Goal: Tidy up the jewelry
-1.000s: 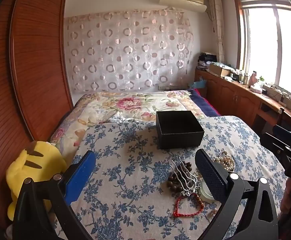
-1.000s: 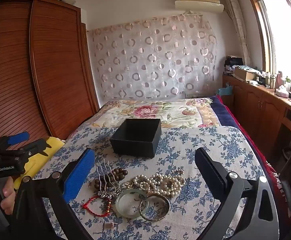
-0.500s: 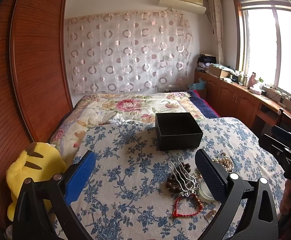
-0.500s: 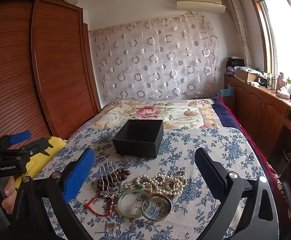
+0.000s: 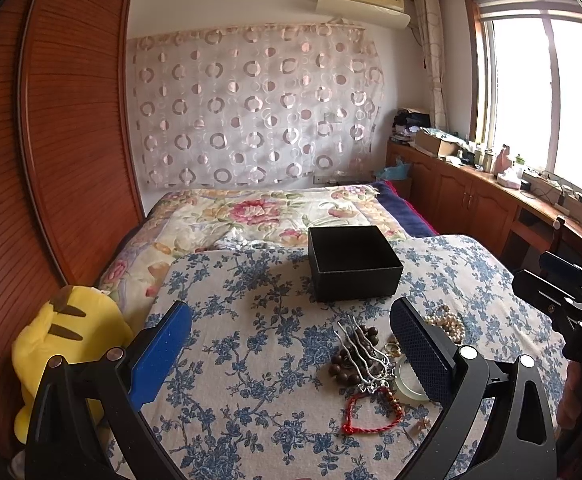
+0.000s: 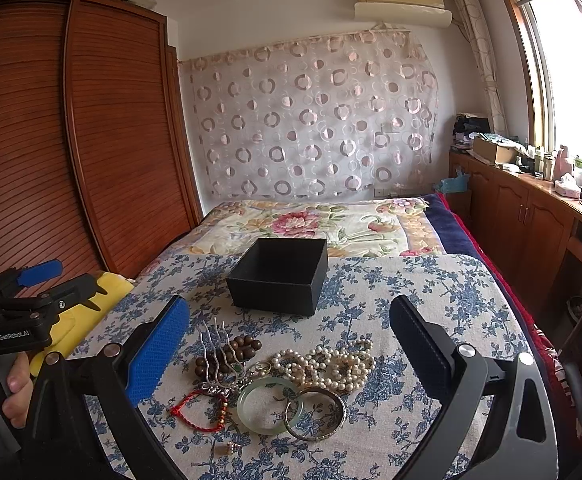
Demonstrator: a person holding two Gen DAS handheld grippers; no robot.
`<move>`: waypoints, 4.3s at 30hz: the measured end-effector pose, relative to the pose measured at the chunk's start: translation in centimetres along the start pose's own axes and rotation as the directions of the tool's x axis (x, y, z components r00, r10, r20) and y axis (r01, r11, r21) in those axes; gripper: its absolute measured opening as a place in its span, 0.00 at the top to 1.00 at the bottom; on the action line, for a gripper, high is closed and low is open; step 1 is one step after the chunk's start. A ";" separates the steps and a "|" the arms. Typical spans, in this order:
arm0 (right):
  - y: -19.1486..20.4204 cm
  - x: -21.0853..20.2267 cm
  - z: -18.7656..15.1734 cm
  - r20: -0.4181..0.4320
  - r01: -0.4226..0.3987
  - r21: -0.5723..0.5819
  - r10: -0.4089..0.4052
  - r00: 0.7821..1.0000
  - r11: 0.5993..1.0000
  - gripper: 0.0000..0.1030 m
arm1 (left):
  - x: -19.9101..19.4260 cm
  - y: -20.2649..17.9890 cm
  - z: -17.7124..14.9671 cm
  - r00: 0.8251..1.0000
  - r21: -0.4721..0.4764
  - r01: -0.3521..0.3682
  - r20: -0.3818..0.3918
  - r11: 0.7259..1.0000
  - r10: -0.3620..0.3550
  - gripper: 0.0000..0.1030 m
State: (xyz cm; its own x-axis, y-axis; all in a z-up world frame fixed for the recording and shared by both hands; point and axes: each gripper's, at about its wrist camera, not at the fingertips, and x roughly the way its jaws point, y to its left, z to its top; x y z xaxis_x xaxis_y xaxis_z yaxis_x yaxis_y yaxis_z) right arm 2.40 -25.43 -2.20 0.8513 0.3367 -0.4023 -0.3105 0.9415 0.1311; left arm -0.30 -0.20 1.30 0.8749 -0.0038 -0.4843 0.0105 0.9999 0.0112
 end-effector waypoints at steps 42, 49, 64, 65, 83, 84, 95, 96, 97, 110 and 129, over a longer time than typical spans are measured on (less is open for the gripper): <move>0.4 0.1 0.0 -0.006 -0.003 -0.007 0.003 1.000 1.000 0.02 | -0.2 -0.6 -0.5 1.000 0.008 0.016 0.009 1.000 -0.016 0.06; 0.7 0.1 -0.2 -0.013 -0.004 -0.005 0.004 1.000 1.000 0.02 | 0.4 -0.5 -0.8 1.000 0.006 0.021 -0.009 1.000 -0.021 0.06; -1.8 2.3 -2.3 -0.074 0.000 -0.007 0.000 0.997 1.000 0.02 | 4.4 -1.1 -2.7 0.992 0.019 0.085 -0.093 0.996 -0.083 0.06; -1.9 2.5 -2.5 -0.079 0.001 -0.009 -0.002 0.997 1.000 0.02 | 4.7 -1.2 -2.7 0.991 0.020 0.088 -0.099 0.996 -0.085 0.06; -3.9 5.9 -6.8 -0.263 -0.042 -0.061 0.025 0.964 0.997 0.25 | 11.1 -3.4 -4.0 0.944 0.026 0.237 -0.243 0.971 -0.224 0.14; -4.0 6.1 -7.0 -0.272 -0.049 -0.057 0.031 0.962 0.997 0.28 | 11.5 -3.5 -4.0 0.938 0.021 0.247 -0.254 0.969 -0.234 0.17; -4.6 6.5 -7.8 -0.311 -0.066 -0.068 0.042 0.949 0.996 0.44 | 15.1 -4.0 -4.0 0.897 -0.048 0.294 -0.330 0.955 -0.293 0.43; -4.7 6.4 -7.8 -0.313 -0.065 -0.068 0.041 0.949 0.996 0.44 | 15.3 -3.9 -4.0 0.894 -0.054 0.299 -0.332 0.953 -0.300 0.47; -4.8 6.5 -7.9 -0.315 -0.065 -0.066 0.041 0.948 0.996 0.45 | 15.5 -3.9 -3.9 0.891 -0.061 0.303 -0.335 0.951 -0.306 0.49; -5.0 7.1 -8.4 -0.352 -0.084 -0.065 0.056 0.934 0.994 0.62 | 13.5 -3.3 -3.1 0.891 -0.106 0.355 -0.263 0.929 -0.371 0.98; -4.7 10.2 -8.5 -0.452 -0.104 -0.133 0.033 0.891 0.986 0.93 | 9.7 -4.4 -1.5 0.927 -0.010 0.343 -0.162 0.939 -0.339 0.99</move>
State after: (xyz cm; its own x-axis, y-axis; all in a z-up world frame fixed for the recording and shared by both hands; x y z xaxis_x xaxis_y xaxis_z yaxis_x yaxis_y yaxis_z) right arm 8.94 -26.53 -14.61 0.5570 0.3254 -0.7641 -0.4511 0.8911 0.0506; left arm 7.43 -4.60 -4.77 0.7286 -0.3405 -0.5943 0.3049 0.9382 -0.1638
